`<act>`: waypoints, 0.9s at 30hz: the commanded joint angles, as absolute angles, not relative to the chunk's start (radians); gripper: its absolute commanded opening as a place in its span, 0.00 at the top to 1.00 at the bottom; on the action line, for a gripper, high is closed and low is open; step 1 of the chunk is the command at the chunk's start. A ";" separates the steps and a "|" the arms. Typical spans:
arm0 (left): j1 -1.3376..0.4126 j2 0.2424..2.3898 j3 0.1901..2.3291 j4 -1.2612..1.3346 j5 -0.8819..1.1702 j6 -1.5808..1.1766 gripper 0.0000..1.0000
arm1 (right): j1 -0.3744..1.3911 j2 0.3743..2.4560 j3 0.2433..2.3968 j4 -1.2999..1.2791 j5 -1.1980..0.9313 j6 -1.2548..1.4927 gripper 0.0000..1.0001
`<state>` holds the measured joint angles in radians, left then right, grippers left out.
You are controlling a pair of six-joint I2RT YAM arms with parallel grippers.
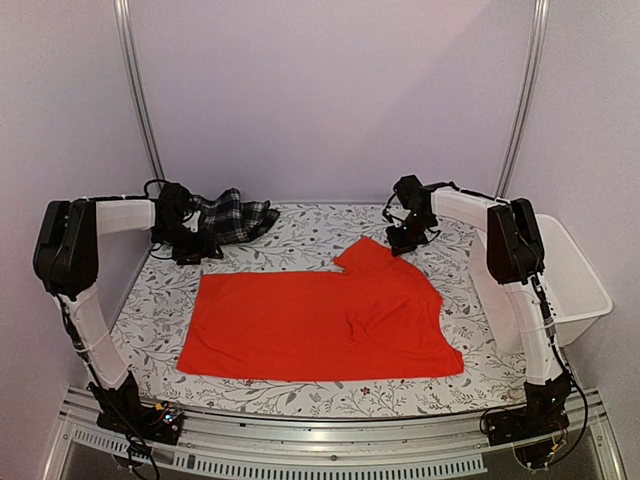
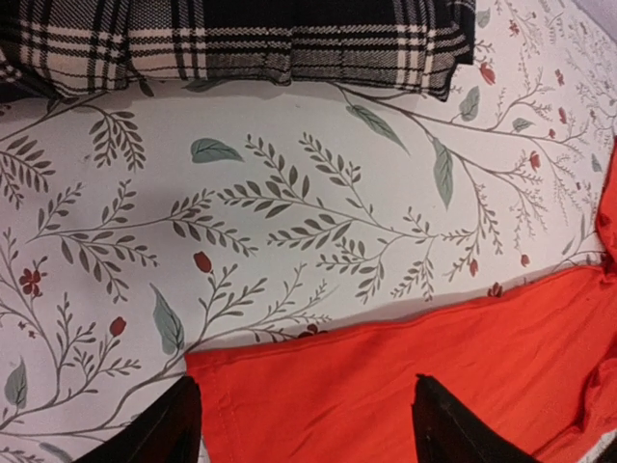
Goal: Fold and stack the mixed laundry pile
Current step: Pick up the 1/3-folded T-shirt from the center of the board.
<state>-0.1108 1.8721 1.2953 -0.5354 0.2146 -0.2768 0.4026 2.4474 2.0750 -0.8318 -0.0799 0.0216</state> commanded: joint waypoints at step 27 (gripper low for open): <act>-0.039 1.979 1.252 -0.507 0.190 -0.197 0.59 | 0.357 2.477 2.123 -0.832 -0.134 0.032 1.00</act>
<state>-0.0437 1.9774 1.2575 -0.5098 0.2703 -0.1764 0.3679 2.4615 2.1029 -0.8318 -0.1329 0.0257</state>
